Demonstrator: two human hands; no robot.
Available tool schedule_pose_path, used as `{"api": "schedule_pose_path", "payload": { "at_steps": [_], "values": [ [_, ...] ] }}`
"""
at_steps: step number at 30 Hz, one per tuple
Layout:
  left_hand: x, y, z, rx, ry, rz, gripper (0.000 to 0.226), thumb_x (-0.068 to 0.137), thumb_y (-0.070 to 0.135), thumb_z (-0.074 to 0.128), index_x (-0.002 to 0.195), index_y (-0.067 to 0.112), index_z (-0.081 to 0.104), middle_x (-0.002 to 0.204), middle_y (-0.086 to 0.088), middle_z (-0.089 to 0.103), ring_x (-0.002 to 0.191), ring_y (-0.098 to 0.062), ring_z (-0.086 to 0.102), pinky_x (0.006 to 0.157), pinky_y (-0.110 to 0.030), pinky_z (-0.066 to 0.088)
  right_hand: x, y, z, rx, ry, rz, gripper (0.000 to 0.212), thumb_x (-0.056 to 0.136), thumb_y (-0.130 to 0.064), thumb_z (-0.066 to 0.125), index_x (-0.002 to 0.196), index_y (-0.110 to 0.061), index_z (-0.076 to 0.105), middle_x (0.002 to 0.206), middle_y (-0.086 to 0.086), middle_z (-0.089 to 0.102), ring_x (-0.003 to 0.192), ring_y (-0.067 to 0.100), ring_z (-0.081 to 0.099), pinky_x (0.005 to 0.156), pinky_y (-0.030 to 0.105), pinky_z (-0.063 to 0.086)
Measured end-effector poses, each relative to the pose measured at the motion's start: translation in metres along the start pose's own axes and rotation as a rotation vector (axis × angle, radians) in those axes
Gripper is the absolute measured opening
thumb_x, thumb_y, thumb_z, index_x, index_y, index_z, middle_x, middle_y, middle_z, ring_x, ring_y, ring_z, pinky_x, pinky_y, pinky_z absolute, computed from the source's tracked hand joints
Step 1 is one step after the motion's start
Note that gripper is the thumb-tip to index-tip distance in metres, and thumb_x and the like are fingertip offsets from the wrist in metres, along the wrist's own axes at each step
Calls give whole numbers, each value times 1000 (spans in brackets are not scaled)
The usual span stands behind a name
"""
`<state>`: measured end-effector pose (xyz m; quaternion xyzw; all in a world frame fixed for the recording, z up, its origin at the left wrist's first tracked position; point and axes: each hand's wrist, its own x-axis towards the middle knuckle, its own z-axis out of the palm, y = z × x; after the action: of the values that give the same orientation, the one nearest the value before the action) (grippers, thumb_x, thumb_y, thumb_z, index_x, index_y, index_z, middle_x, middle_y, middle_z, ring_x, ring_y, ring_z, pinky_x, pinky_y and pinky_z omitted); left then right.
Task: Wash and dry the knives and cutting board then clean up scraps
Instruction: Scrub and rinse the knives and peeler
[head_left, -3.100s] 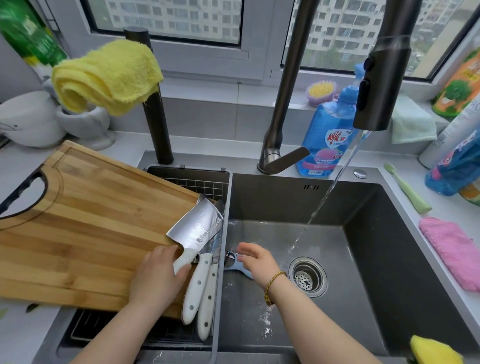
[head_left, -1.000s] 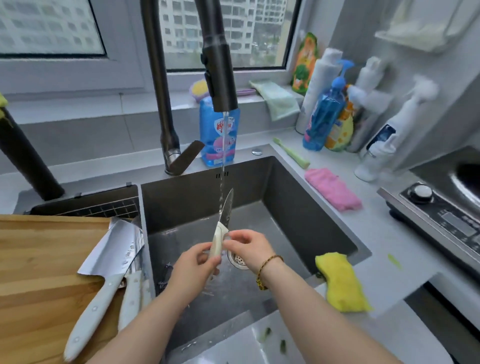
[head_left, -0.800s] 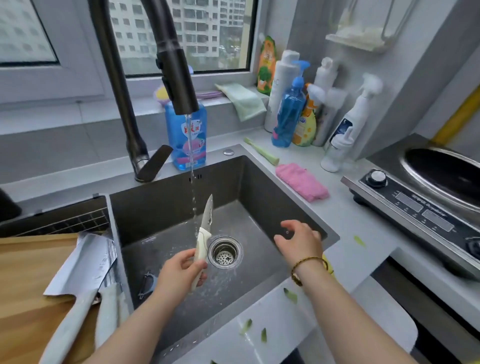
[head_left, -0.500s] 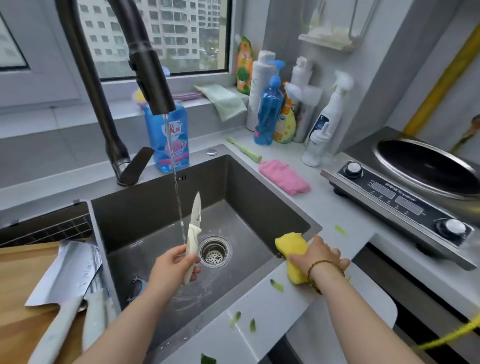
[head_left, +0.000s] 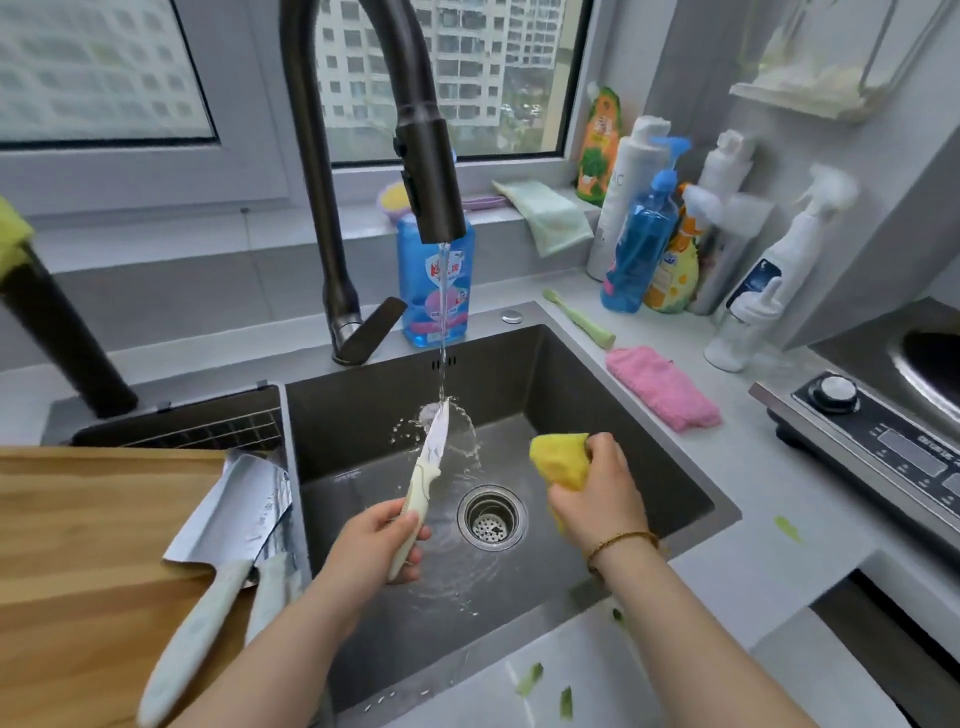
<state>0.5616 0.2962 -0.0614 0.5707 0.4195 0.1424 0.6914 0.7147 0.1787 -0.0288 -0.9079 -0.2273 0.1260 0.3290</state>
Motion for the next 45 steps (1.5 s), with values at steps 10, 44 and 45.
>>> {"api": "schedule_pose_path", "payload": {
  "at_steps": [10, 44, 45],
  "values": [
    [2, 1, -26, 37, 74, 0, 22, 97, 9, 39, 109, 20, 54, 74, -3, 54, 61, -11, 42, 52, -15, 36, 4, -54, 86, -115, -106, -606, 36, 69, -24, 66, 105, -18, 66, 106, 3, 64, 83, 26, 65, 61, 35, 56],
    [22, 10, -17, 118, -17, 10, 31, 96, 9, 42, 87, 33, 60, 72, 1, 53, 66, -12, 42, 55, -15, 33, 60, -28, 96, -285, 338, -524, 19, 55, -30, 71, 74, -27, 75, 81, 8, 65, 60, 26, 62, 55, 35, 49],
    [21, 11, -18, 112, -23, 13, 31, 96, 8, 42, 88, 32, 60, 71, 1, 53, 61, -10, 41, 50, -12, 33, 60, -27, 98, -274, 355, -567, 20, 57, -32, 68, 75, -29, 75, 85, 6, 64, 65, 24, 61, 60, 33, 48]
  ]
}}
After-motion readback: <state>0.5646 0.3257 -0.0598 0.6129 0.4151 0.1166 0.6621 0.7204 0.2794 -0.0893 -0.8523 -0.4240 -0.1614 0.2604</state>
